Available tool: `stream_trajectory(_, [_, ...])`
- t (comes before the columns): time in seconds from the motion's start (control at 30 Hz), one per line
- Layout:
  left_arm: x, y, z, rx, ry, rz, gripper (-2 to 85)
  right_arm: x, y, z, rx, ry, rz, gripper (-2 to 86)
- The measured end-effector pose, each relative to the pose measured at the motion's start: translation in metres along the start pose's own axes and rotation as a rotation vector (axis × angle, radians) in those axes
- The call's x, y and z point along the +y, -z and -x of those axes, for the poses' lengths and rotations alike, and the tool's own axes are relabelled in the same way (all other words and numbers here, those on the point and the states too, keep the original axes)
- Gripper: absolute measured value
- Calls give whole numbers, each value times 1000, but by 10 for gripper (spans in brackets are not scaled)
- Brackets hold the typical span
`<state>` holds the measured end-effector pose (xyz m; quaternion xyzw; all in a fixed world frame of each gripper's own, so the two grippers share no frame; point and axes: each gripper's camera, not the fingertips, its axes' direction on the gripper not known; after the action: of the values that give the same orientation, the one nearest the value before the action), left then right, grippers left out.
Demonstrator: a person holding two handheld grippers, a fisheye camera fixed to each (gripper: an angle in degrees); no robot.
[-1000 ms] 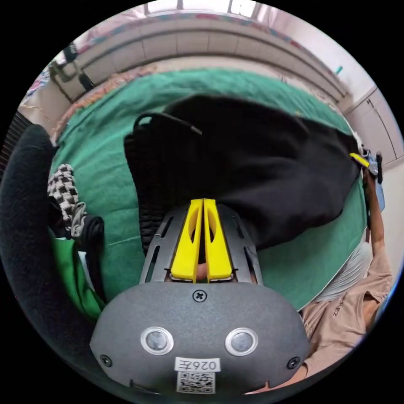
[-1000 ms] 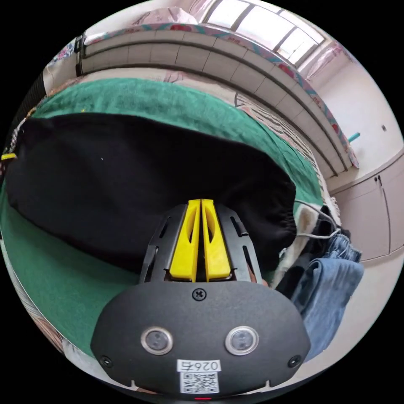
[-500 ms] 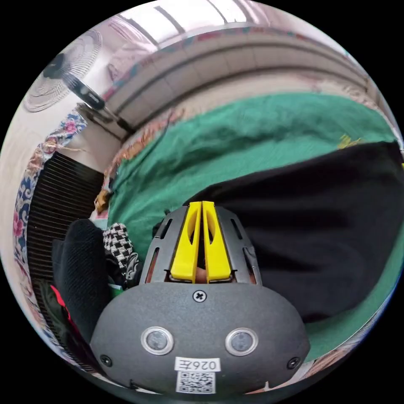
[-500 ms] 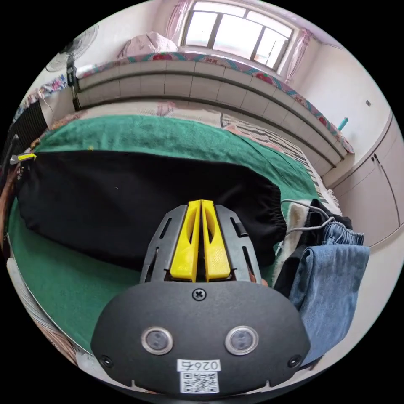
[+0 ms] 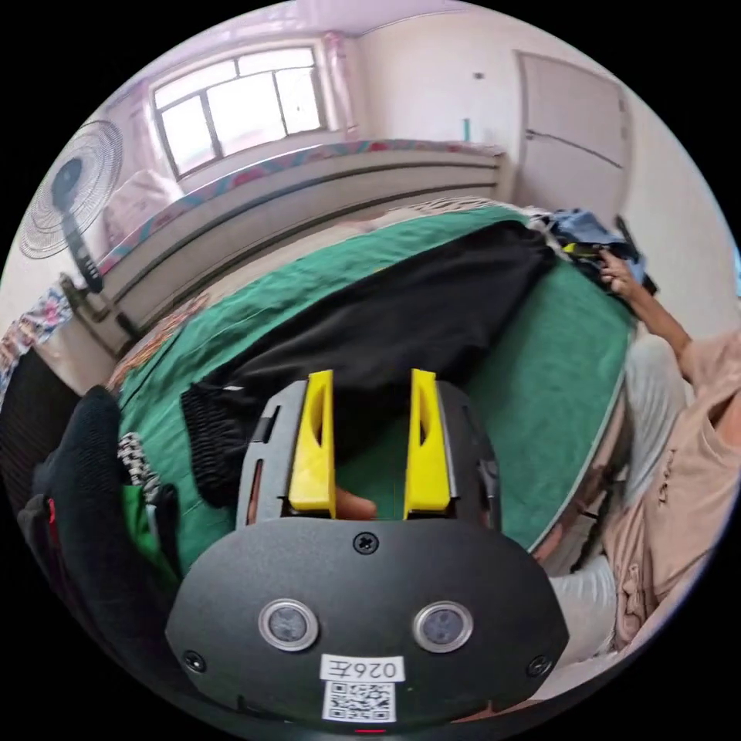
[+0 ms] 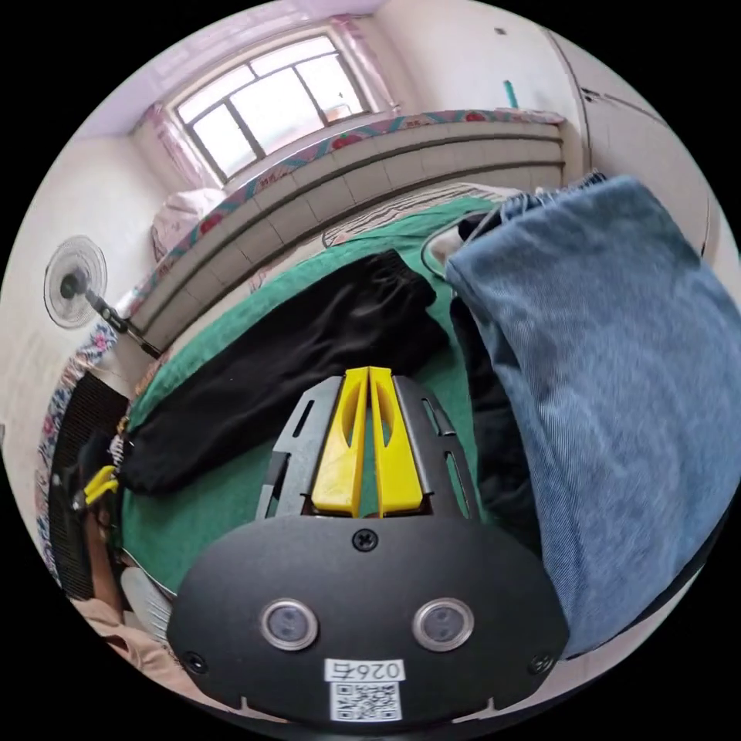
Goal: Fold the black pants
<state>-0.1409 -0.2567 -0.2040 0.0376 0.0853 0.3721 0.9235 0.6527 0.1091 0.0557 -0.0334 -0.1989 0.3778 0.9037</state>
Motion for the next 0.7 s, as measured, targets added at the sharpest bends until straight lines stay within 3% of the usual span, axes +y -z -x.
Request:
stream_trajectory(0.1, [-22,-2,-38,32,-109,-59,175,25,-6,-34,-65,-137,-5,41])
stream_trajectory(0.23, [-68,-34,-78,34,-293,99,155,33,-25,-74,-185,-261,27,46])
stream_trajectory(0.37, [-87,-49,-98,106,-343,171,140,29,-25,-79,-143,-253,-16,42])
stream_trajectory(0.57, [-104,-78,-119,-22,-433,282,119,-1,-44,-81,-80,-230,2,52])
stream_trajectory(0.7, [-117,-87,-108,-100,-378,287,37,-13,-77,-78,-44,-238,90,44])
